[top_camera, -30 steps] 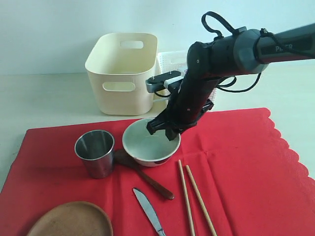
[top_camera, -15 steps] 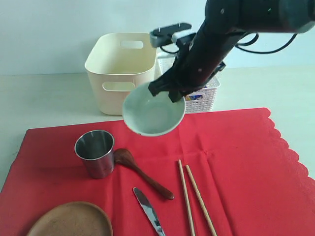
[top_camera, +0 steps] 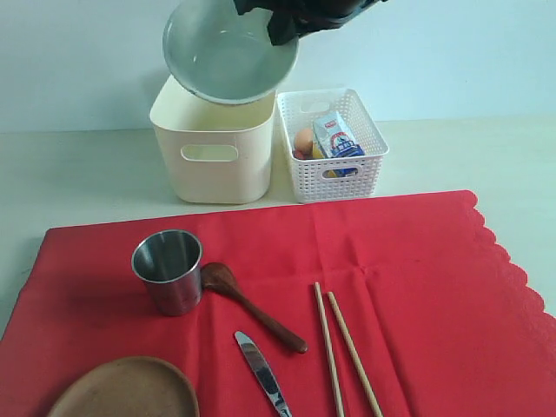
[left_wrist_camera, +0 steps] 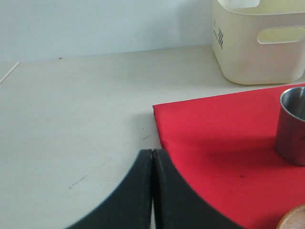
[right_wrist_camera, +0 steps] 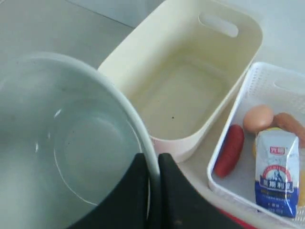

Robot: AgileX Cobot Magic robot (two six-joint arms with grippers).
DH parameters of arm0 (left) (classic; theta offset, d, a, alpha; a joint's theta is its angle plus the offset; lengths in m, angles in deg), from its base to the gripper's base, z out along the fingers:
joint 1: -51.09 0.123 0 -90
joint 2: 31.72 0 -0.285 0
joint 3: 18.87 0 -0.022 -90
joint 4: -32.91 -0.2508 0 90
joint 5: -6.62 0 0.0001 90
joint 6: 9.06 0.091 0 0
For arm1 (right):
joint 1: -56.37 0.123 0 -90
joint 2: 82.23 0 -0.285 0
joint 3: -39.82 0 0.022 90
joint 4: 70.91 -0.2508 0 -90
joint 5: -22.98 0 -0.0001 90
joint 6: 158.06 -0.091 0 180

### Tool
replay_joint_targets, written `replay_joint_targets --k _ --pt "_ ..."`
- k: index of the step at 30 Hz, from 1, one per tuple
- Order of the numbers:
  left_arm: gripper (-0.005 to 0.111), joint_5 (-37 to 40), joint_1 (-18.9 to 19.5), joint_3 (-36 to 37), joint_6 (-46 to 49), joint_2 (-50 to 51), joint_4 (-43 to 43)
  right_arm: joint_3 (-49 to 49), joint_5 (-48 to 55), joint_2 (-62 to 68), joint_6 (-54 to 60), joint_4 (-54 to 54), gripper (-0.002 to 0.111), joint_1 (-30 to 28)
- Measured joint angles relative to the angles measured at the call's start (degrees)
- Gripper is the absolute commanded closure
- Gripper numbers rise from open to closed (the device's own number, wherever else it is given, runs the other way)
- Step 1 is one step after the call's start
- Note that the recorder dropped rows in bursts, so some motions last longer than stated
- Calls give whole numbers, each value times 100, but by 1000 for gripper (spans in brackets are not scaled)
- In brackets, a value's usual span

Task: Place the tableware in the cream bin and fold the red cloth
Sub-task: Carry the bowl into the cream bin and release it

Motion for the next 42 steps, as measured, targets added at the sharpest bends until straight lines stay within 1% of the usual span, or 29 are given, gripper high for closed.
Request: replay_joint_targets --k 5,14,18,22,26,33,42 --pt "107 0 0 0 0 0 0 -938 -75 795 0 588 108 0" --pt "107 0 0 0 0 0 0 -2054 -576 1913 -8 704 108 -70" --pt "107 0 0 0 0 0 0 -2394 -643 2410 212 779 108 -103" --pt "107 0 0 0 0 0 0 -2498 -724 2720 564 794 108 -103" --pt "107 0 0 0 0 0 0 -2512 -785 2756 807 794 108 -103" --pt "107 0 0 0 0 0 0 -2527 -647 2756 902 794 108 -103" --pt "107 0 0 0 0 0 0 -2527 -730 2756 1178 865 108 -103"
